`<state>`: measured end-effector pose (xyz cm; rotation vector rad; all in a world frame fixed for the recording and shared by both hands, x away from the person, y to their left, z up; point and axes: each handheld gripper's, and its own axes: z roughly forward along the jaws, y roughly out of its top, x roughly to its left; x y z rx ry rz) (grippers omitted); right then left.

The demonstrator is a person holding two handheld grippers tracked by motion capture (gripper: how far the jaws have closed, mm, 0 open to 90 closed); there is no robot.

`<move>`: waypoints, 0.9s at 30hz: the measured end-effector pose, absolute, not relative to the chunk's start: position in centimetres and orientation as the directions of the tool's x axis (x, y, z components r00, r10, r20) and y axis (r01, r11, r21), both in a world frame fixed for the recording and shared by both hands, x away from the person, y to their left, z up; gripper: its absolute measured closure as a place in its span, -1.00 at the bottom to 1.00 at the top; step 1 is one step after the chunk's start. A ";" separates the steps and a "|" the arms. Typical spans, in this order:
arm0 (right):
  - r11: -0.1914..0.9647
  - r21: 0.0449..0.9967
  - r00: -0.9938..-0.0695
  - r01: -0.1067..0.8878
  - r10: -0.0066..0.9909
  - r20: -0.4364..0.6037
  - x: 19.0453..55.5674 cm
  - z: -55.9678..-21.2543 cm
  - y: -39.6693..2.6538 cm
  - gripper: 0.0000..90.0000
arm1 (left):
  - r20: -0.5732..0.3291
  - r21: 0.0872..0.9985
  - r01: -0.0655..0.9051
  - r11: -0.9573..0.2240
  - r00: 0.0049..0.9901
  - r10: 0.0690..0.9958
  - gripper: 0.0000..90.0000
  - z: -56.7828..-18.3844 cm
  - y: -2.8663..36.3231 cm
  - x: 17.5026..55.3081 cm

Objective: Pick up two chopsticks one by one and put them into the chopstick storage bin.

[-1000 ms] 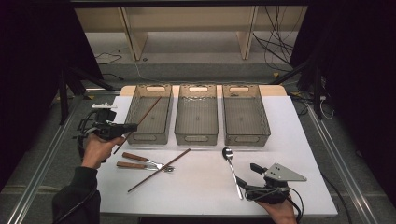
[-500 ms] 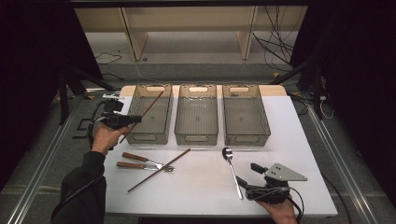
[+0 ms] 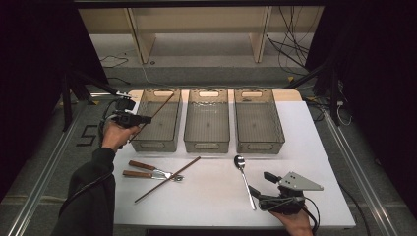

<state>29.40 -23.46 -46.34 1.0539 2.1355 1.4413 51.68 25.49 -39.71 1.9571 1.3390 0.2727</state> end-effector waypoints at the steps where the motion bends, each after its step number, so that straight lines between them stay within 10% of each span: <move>1: 0.204 0.902 -0.660 0.380 0.744 0.109 29.4 -46.3 -23.5 -0.42 | -0.220 0.672 0.717 -0.186 0.432 0.875 0.89 -39.8 25.4 51.9; 27: 0.205 0.902 -0.661 0.380 0.742 0.110 29.4 -46.3 -23.5 -0.42 | -0.194 0.652 0.729 -0.206 0.424 0.885 0.88 -40.4 24.7 53.9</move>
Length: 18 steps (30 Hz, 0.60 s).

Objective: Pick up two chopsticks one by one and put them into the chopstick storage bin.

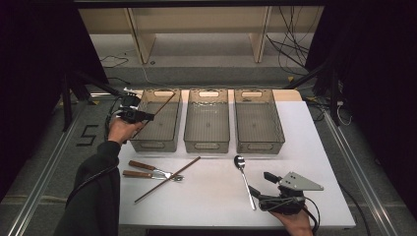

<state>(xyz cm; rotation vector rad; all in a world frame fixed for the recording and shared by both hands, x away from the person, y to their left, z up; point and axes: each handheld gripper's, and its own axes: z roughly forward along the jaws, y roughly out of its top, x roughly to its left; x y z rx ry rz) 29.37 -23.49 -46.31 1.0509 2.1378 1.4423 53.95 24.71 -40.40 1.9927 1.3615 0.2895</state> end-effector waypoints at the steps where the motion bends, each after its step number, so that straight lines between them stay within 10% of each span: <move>1: 0.204 0.902 -0.662 0.380 0.742 0.111 29.4 -46.3 -23.5 -0.42 | -0.192 0.650 0.730 -0.210 0.425 0.885 0.88 -40.4 24.6 54.0; 15: 0.204 0.903 -0.663 0.378 0.740 0.111 29.3 -46.3 -23.5 -0.42 | -0.163 0.662 0.718 -0.217 0.420 0.893 0.83 -40.7 24.5 54.6; 18: 0.204 0.902 -0.664 0.381 0.739 0.113 29.3 -46.3 -23.5 -0.42 | -0.145 0.669 0.712 -0.212 0.405 0.903 0.40 -40.6 24.3 54.6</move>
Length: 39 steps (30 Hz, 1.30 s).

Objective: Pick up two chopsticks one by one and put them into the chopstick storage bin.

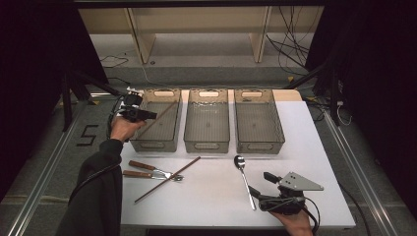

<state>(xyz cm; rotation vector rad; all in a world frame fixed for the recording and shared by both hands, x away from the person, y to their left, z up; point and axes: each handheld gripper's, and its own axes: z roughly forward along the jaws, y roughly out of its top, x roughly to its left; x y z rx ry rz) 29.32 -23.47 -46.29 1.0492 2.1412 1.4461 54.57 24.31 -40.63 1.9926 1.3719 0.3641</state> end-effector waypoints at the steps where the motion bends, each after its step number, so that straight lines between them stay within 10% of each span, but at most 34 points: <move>1: 0.204 0.902 -0.665 0.380 0.739 0.113 29.3 -46.3 -23.5 -0.42 | -0.140 0.677 0.706 -0.209 0.402 0.905 0.33 -40.5 24.3 54.5; 13: 0.204 0.902 -0.664 0.380 0.739 0.113 29.3 -46.3 -23.4 -0.42 | -0.190 0.674 0.706 -0.218 0.451 0.872 -0.32 -38.6 23.0 52.1; 39: 0.208 0.903 -0.665 0.376 0.739 0.107 29.3 -46.3 -23.3 -0.42 | -0.236 0.692 0.668 -0.274 0.568 0.789 -0.53 -41.7 21.6 39.1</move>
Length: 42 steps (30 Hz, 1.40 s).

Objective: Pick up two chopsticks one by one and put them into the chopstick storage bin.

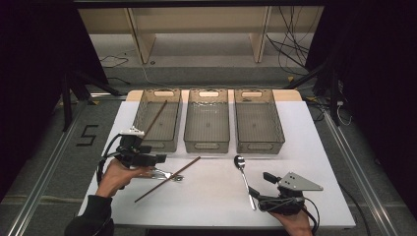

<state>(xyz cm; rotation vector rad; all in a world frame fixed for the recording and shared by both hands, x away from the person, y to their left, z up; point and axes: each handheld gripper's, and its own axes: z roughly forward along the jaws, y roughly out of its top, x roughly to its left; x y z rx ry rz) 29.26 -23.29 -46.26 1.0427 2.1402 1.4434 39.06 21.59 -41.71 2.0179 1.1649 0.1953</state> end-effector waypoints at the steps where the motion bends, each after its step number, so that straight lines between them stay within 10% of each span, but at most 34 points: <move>1: 0.211 0.903 -0.666 0.374 0.739 0.104 29.2 -46.2 -23.3 -0.42 | -0.246 0.695 0.670 -0.261 0.564 0.788 -0.53 -41.9 21.6 38.8; 42: 0.220 0.902 -0.669 0.373 0.736 0.098 29.1 -46.3 -23.2 -0.42 | -0.195 0.508 0.722 -0.470 0.628 0.753 -0.10 -47.7 20.5 36.0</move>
